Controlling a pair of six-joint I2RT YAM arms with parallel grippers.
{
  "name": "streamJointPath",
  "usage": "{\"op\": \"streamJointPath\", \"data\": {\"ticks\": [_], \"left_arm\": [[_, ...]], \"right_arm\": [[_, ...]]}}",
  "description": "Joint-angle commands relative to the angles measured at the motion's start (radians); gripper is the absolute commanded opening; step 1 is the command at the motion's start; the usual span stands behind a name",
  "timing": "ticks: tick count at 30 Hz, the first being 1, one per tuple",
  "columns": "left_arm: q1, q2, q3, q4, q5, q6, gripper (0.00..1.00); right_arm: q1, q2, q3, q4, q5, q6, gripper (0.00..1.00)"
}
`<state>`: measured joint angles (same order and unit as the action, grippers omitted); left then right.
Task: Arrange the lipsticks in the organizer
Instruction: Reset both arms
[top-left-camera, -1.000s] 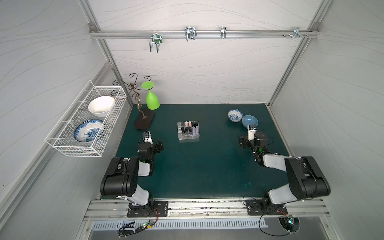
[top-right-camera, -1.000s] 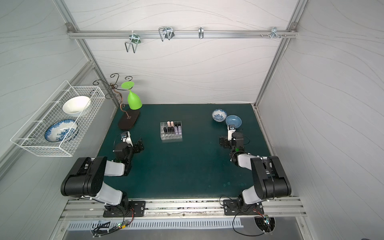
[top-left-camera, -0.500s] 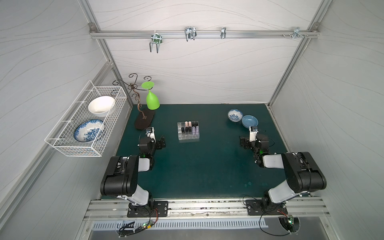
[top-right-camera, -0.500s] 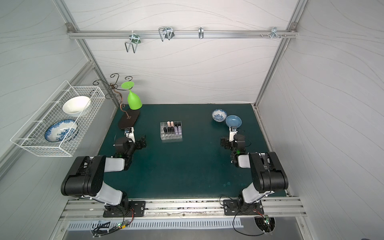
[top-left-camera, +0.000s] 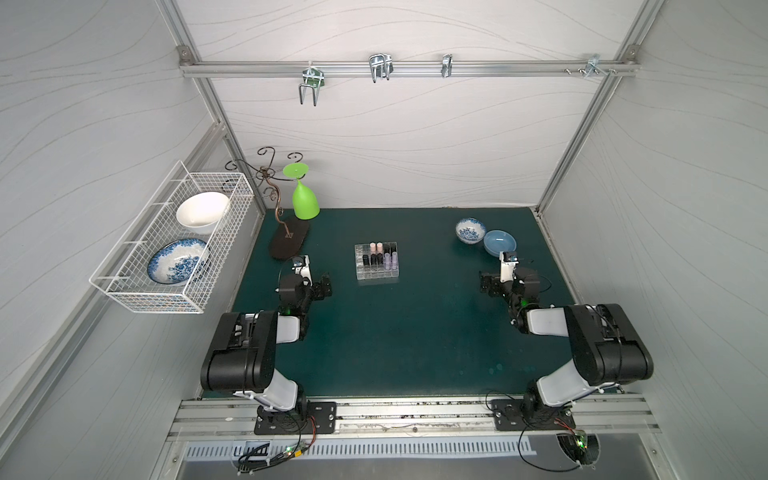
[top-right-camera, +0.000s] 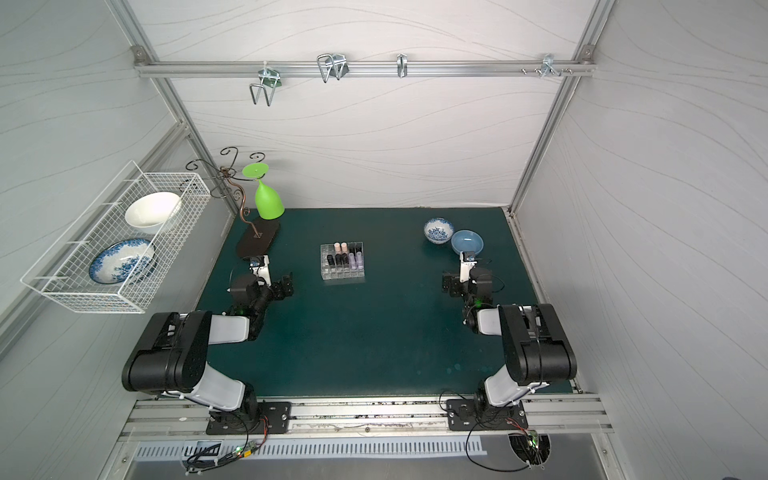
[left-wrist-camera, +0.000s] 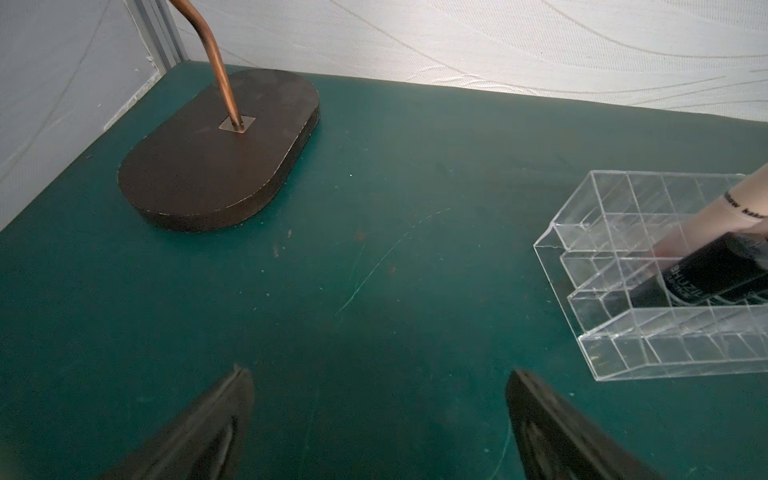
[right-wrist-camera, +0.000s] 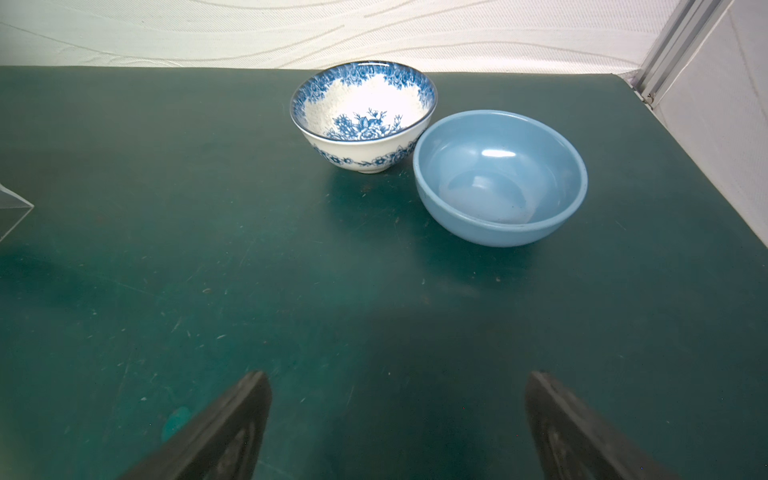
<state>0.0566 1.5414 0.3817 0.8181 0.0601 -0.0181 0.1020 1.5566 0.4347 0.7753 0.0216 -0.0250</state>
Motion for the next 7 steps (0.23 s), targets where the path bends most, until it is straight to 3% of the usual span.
{"op": "streamJointPath", "data": {"ticks": [1, 7], "left_arm": [[-0.005, 0.007, 0.032, 0.030, 0.005, 0.010, 1.00], [-0.004, 0.007, 0.032, 0.029, 0.006, 0.009, 1.00]], "right_arm": [[-0.007, 0.015, 0.015, 0.003, -0.029, -0.001, 0.99], [-0.008, 0.011, 0.016, -0.003, -0.048, -0.007, 0.99]]}}
